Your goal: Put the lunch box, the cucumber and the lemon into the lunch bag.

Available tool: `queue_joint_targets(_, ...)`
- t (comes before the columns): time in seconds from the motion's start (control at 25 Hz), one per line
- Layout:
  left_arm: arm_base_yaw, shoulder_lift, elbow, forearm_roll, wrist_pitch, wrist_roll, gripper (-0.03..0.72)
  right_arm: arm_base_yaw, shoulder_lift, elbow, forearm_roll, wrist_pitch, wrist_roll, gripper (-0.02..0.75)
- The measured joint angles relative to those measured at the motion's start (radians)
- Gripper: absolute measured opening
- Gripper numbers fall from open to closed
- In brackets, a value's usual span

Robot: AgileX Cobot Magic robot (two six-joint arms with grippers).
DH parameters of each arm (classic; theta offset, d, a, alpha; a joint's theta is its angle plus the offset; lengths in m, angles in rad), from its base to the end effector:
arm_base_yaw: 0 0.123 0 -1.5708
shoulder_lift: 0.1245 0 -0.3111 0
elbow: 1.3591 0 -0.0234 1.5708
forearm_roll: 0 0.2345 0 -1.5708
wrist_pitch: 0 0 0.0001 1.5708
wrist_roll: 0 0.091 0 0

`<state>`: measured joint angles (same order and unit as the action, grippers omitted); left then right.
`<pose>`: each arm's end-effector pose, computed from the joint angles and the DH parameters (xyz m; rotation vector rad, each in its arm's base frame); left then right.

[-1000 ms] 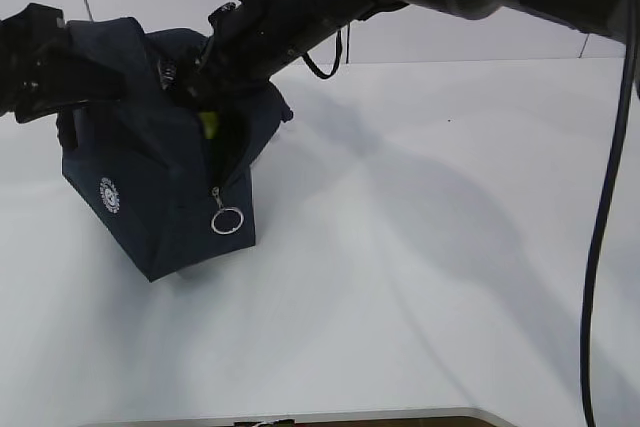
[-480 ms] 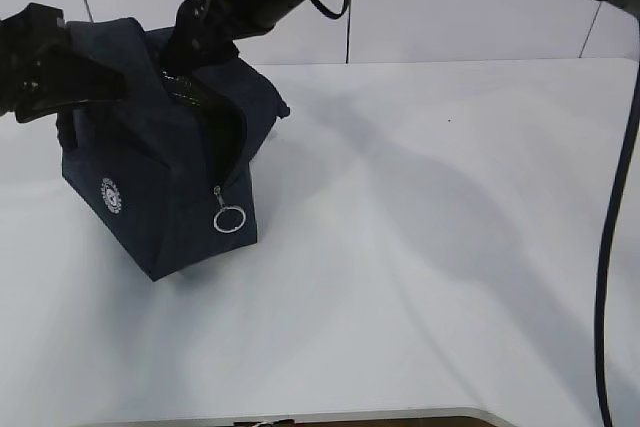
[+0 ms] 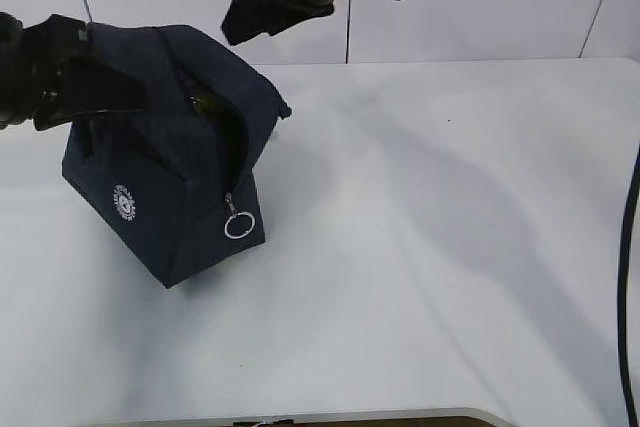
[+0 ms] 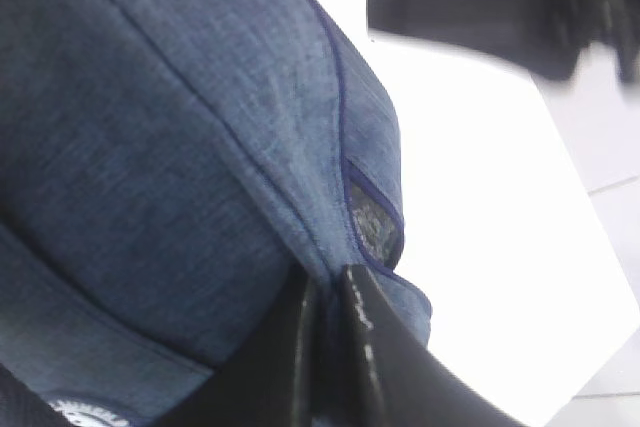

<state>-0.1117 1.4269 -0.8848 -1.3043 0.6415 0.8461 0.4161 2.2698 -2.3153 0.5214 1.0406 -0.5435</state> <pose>0.2665 -0.0828 0.3071 0.0319 2.2468 -0.9597 0.4526 0.2428 0.3272 -0.9850 2.1814 0.6072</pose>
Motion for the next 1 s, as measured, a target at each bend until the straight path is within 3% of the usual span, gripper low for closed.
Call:
queue_joint_targets(0.24,-0.003,0.0,0.0,0.003,0.002,0.0,0.002,-0.081,0.0,0.0,0.058,-0.006,0.06,0.494)
queue_joint_targets(0.48,-0.003,0.0,0.0,0.004,0.007,0.0,0.002,-0.083,0.0,0.0,0.133,-0.019,0.038,0.494)
queue_joint_targets(1.0,-0.003,0.0,0.0,0.006,0.007,0.002,0.002,-0.081,0.035,0.0,0.148,-0.043,0.033,0.494)
